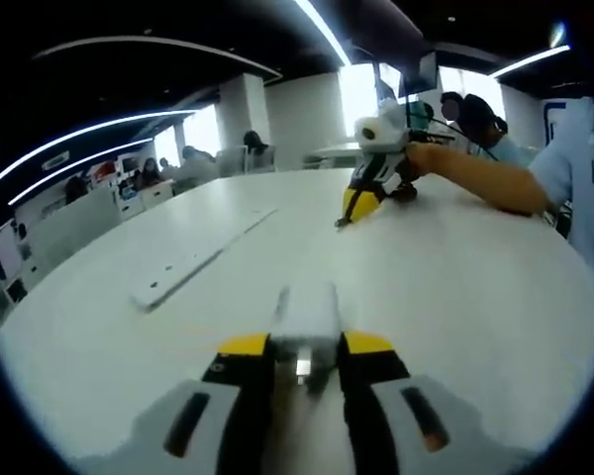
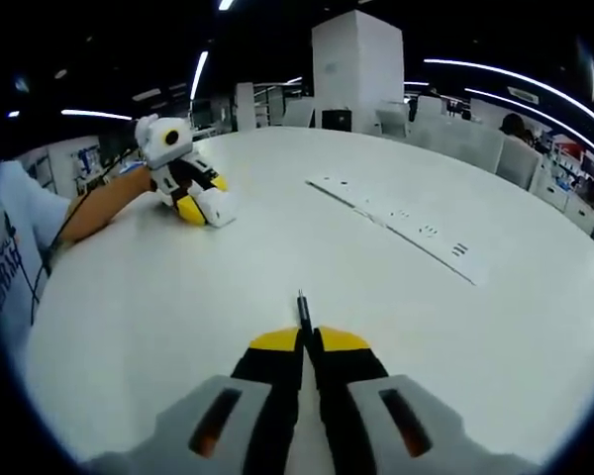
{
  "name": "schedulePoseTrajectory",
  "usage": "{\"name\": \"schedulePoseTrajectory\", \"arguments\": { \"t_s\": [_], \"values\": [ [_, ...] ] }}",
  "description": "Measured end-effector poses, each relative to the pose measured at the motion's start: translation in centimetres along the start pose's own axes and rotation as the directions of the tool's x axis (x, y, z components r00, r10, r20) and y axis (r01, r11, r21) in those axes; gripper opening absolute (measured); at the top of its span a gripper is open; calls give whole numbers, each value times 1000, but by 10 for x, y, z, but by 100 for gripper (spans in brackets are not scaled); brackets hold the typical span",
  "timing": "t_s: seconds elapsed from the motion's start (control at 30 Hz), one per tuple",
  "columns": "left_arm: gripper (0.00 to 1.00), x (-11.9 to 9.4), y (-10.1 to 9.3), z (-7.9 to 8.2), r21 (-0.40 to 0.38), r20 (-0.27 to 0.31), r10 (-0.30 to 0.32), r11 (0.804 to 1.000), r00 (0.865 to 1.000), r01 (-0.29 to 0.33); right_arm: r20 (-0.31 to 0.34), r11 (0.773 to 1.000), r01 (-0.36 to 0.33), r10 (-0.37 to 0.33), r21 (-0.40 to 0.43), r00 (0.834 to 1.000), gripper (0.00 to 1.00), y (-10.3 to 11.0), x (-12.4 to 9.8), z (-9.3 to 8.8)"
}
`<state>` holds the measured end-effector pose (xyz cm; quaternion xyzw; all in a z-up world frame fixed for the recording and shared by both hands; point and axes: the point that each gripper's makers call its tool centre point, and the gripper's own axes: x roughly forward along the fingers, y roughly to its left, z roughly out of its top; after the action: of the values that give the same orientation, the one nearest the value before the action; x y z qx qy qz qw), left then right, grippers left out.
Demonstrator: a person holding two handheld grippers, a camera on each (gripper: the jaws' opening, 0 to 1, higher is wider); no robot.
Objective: Plug the desk Type‑C cable into the charger adapter.
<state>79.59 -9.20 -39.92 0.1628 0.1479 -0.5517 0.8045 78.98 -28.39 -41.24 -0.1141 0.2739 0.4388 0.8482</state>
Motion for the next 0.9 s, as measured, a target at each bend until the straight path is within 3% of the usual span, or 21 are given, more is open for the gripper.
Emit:
{"name": "schedulePoseTrajectory", "arguments": {
  "t_s": [0.33, 0.9],
  "values": [
    [27, 0, -9, 1, 6, -4, -29, 1000, 1000, 29, 16, 1000, -6, 6, -15, 1000, 7, 4, -2, 7],
    [27, 3, -27, 3, 36, 3, -92, 995, 996, 92, -16, 994, -51, 50, -93, 999, 7, 23, 5, 10]
  ]
}}
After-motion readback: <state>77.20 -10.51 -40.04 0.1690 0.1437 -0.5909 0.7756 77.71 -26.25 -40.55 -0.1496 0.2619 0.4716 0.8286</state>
